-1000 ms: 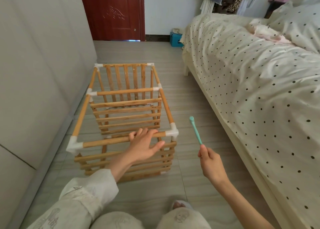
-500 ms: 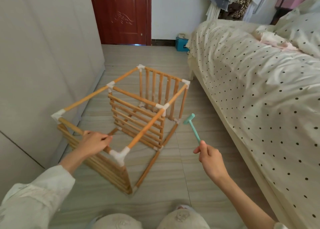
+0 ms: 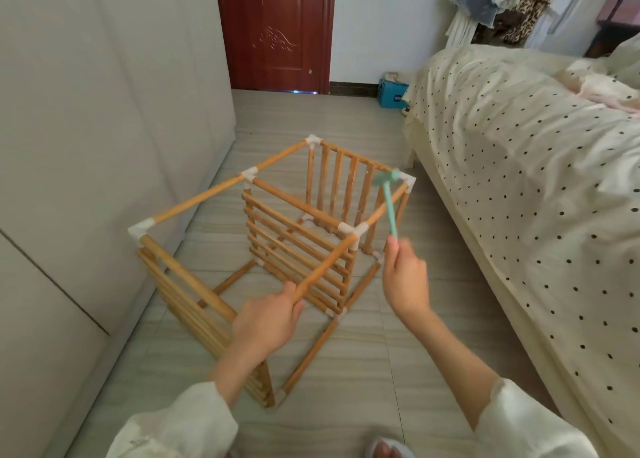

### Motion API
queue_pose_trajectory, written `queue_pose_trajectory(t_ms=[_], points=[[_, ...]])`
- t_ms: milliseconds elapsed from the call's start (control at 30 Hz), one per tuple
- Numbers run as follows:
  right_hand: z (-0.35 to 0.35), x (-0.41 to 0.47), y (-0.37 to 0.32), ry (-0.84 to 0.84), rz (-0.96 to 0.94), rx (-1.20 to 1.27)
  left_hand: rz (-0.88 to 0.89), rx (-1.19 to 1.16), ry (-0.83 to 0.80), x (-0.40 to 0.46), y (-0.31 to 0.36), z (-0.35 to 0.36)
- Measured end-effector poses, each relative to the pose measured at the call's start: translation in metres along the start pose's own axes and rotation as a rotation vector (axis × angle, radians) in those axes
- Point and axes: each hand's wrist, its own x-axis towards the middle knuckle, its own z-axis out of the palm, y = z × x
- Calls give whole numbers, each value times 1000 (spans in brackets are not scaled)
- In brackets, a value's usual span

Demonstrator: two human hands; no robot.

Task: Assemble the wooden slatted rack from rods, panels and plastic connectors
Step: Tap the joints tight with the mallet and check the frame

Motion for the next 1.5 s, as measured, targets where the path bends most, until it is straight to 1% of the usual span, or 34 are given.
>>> queue_pose_trajectory(t_ms=[33, 67, 100, 133, 200, 233, 267, 300, 367, 400, 433, 533, 567, 600, 667, 700, 733, 867, 1033, 1133, 1233, 1333, 1500], points=[[12, -2, 14, -176, 165, -173, 0, -8, 0, 0, 1, 1], [17, -2, 23, -249, 247, -263, 0, -22, 4, 0, 1, 3], [20, 2, 28, -207, 259, -249, 0, -33, 2, 1, 0, 4], [18, 9, 26, -92, 195, -161, -4, -39, -1, 2, -1, 5], [8, 16, 15, 191, 18, 25, -8, -40, -9, 3, -2, 5], [3, 19, 12, 273, -39, 81, -7, -43, -10, 3, -2, 5], [4, 21, 12, 270, -42, 82, -3, -46, -10, 2, -2, 5], [9, 20, 13, 181, 0, 16, 0, -44, -9, 2, -2, 4], [22, 15, 21, -167, 141, -244, 0, -40, -11, 0, -2, 4], [26, 16, 26, -226, 165, -283, 1, -40, -14, 0, -2, 4], [26, 18, 28, -180, 145, -253, 1, -40, -20, 0, -2, 4], [20, 17, 13, 231, 2, 46, -7, -37, -17, 4, -2, 4], [21, 16, 13, 254, 4, 58, -10, -35, -18, 4, -2, 4], [25, 14, 17, 147, 64, 1, -14, -41, -18, 4, -2, 3], [37, 3, 30, -227, 175, -221, -27, -74, -29, 4, -1, 3], [40, -3, 37, -313, 178, -246, -33, -94, -43, 4, -1, 2], [42, -7, 41, -323, 164, -209, -42, -113, -58, 5, -1, 1], [36, -18, 40, -201, 125, 46, -93, -198, -112, 13, 3, -6], [18, -12, 51, -120, 169, 160, -137, -368, -143, 26, 29, -12], [5, 0, 58, -88, 214, 222, -135, -502, -141, 45, 35, -35], [-4, 4, 62, -95, 241, 256, -116, -684, -116, 71, 27, -71], [-9, 4, 61, -113, 226, 233, -132, -892, -102, 93, 12, -105], [-11, -3, 61, -116, 219, 209, -215, -1164, -124, 104, -9, -123]])
